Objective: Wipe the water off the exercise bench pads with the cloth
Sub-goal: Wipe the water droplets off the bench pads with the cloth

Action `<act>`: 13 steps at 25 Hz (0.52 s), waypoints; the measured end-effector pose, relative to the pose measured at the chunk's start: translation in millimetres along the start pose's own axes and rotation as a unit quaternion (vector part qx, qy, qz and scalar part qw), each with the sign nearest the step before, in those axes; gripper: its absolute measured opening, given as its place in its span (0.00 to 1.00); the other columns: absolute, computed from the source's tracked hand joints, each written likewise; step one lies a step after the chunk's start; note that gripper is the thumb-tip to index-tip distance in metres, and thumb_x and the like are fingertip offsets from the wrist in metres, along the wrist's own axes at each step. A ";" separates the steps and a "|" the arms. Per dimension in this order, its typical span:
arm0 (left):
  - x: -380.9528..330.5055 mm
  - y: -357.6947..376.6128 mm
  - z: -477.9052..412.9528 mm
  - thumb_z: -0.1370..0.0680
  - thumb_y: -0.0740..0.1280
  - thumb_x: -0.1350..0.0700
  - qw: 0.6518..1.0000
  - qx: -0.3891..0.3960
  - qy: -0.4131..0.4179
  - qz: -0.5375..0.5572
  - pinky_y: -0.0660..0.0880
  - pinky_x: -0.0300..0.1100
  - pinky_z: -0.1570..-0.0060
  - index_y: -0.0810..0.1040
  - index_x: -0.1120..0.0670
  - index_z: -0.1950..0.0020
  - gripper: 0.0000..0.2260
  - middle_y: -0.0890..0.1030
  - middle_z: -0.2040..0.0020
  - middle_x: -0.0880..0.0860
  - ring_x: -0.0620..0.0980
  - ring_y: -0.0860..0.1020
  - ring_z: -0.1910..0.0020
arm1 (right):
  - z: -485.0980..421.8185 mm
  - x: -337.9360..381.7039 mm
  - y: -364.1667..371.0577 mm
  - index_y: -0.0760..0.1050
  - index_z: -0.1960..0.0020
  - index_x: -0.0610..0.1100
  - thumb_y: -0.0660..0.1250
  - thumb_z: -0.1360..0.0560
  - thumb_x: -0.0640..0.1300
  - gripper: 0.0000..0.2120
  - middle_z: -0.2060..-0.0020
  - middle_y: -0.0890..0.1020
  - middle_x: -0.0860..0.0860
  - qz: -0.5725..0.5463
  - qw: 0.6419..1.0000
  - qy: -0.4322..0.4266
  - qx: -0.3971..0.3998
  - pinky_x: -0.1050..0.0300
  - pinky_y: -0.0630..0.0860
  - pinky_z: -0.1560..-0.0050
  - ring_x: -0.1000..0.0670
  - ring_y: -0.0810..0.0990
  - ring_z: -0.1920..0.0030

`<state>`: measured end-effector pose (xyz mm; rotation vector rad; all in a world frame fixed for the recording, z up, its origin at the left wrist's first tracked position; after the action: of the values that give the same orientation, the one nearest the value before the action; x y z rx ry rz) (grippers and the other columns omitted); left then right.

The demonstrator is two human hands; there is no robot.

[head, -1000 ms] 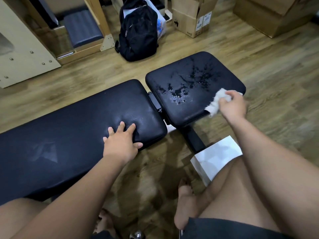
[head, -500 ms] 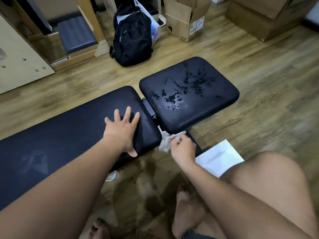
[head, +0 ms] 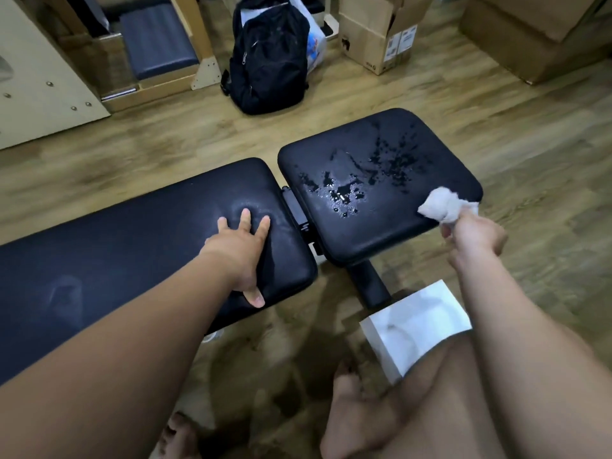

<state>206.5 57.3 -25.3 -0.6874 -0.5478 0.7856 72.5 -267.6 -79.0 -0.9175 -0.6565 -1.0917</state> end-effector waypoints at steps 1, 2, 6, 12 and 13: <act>-0.5 -0.4 0.5 0.43 0.82 0.39 1.000 0.005 -0.001 -0.003 0.69 0.63 0.34 0.30 0.47 0.23 0.69 0.35 0.21 0.55 0.70 0.43 0.24 | -1.6 -2.5 1.0 0.75 0.64 0.45 0.67 0.33 0.48 0.07 0.62 0.83 0.46 0.030 0.999 -0.011 -0.016 0.54 0.81 0.66 0.46 0.83 0.65; -1.5 -0.5 0.1 0.43 0.82 0.40 1.000 0.006 0.001 -0.006 0.68 0.63 0.34 0.30 0.47 0.23 0.69 0.35 0.21 0.55 0.70 0.43 0.24 | 5.7 -9.1 4.2 0.75 0.62 0.45 0.66 0.31 0.50 0.08 0.60 0.84 0.46 0.072 0.997 -0.023 -0.011 0.50 0.82 0.59 0.44 0.84 0.60; -3.5 -2.1 -1.6 0.43 0.82 0.40 1.000 0.007 0.004 -0.003 0.68 0.64 0.34 0.30 0.48 0.23 0.69 0.34 0.21 0.55 0.71 0.43 0.24 | 93.5 -55.5 11.2 0.76 0.56 0.40 0.64 0.24 0.40 0.05 0.69 0.81 0.47 0.150 0.957 -0.090 0.233 0.50 0.78 0.61 0.46 0.82 0.68; -3.0 -0.5 -1.6 0.44 0.83 0.41 1.000 0.006 -0.004 0.005 0.69 0.64 0.35 0.30 0.46 0.23 0.70 0.36 0.21 0.54 0.69 0.44 0.24 | 63.2 -34.6 1.7 0.76 0.65 0.43 0.62 0.25 0.55 0.18 0.61 0.78 0.42 0.284 0.922 -0.190 0.180 0.52 0.73 0.53 0.43 0.76 0.57; -2.2 0.3 -2.2 0.44 0.83 0.41 1.000 0.007 -0.002 0.005 0.69 0.64 0.35 0.30 0.46 0.23 0.70 0.36 0.21 0.54 0.70 0.44 0.24 | 54.1 -27.5 -0.3 0.75 0.66 0.45 0.62 0.26 0.57 0.18 0.62 0.76 0.42 0.268 0.929 -0.208 0.150 0.52 0.71 0.53 0.43 0.74 0.58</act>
<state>206.6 55.0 -27.4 -0.6771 -0.5431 0.8004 62.1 -208.0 -75.4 -0.9881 -0.8277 -0.2943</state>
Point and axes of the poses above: each hand's wrist, its own z-axis away from the middle knuckle, its own y-axis out of the palm, x = y × z, the point moved 1 cm from there along -z, towards the middle knuckle
